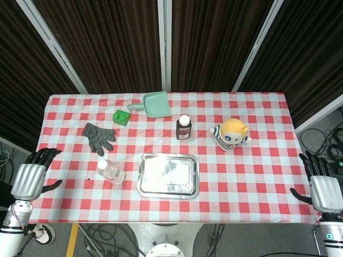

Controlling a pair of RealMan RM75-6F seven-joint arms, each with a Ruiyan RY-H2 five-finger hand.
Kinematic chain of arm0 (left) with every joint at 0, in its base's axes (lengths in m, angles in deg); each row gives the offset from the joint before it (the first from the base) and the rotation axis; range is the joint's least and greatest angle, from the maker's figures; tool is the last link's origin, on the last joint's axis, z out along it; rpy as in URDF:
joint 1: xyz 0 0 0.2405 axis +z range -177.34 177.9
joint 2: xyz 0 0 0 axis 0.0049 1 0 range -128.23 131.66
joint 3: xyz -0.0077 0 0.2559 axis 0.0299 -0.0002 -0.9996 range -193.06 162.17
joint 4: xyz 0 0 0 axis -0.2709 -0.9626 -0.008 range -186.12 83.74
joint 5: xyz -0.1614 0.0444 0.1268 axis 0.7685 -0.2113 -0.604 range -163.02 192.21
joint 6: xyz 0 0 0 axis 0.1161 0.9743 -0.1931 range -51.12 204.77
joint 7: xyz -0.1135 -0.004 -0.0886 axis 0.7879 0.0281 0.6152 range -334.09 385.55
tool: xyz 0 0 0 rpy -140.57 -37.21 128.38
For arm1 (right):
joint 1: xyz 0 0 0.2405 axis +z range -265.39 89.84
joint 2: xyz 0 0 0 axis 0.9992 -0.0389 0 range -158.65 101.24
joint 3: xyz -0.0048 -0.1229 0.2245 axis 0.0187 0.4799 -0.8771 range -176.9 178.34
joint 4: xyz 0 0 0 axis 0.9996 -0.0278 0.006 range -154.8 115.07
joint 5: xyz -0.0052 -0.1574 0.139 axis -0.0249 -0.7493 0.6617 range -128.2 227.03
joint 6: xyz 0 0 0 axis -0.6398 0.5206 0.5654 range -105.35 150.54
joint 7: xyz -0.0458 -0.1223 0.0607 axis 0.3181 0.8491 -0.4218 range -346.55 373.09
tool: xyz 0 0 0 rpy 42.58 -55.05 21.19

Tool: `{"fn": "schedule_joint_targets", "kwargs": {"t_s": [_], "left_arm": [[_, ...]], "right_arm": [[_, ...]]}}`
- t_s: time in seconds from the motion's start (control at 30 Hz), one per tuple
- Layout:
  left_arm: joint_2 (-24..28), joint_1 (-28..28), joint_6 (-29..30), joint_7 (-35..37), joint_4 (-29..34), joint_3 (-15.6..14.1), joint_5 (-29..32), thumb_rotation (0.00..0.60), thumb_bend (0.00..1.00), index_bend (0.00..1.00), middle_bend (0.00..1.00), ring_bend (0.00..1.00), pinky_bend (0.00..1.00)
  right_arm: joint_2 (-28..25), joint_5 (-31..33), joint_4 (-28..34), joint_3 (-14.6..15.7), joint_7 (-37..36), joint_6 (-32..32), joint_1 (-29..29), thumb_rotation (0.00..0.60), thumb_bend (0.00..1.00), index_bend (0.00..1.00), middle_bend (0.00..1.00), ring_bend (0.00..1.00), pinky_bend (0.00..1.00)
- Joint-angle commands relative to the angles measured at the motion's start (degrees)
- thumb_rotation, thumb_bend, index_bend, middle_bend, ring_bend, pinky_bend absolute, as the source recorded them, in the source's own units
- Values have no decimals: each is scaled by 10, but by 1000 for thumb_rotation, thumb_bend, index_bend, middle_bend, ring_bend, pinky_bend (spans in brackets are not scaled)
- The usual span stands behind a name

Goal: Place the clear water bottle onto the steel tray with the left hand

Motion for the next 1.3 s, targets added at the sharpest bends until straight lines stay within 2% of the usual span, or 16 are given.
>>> {"fn": "schedule_joint_targets", "kwargs": {"t_s": [0.03, 0.27, 0.4, 0.57, 0.67, 0.97, 1.3], "left_arm": [[1, 1, 0, 6, 1, -1, 1, 600, 11, 253, 300, 192, 251], [1, 9, -4, 57, 13, -5, 13, 600, 10, 253, 300, 192, 251], [-3, 16, -23, 161, 31, -8, 39, 600, 9, 253, 300, 192, 251], [-13, 20, -63, 340, 59, -2, 74, 600, 0, 249, 300, 192, 251], [-40, 18, -66, 387, 52, 8, 78, 600, 0, 218, 286, 191, 251], [-137, 9, -39, 361, 14, 14, 46, 600, 0, 175, 241, 165, 242], [-195, -12, -53, 341, 17, 20, 46, 600, 0, 174, 242, 165, 238]], "right_arm": [[0, 0, 0, 0, -1, 0, 0, 600, 101, 7, 4, 0, 0], [0, 1, 0, -1, -1, -2, 1, 600, 101, 7, 5, 0, 0], [0, 6, -2, -3, -2, -3, 1, 600, 101, 7, 6, 0, 0], [0, 8, -6, -3, -4, -3, 0, 600, 101, 7, 4, 0, 0], [0, 10, -5, -4, -7, -4, 0, 600, 101, 7, 4, 0, 0], [2, 13, -9, -4, -5, -8, 2, 600, 101, 7, 4, 0, 0], [5, 17, -19, -4, -6, -14, 3, 600, 101, 7, 4, 0, 0]]}}
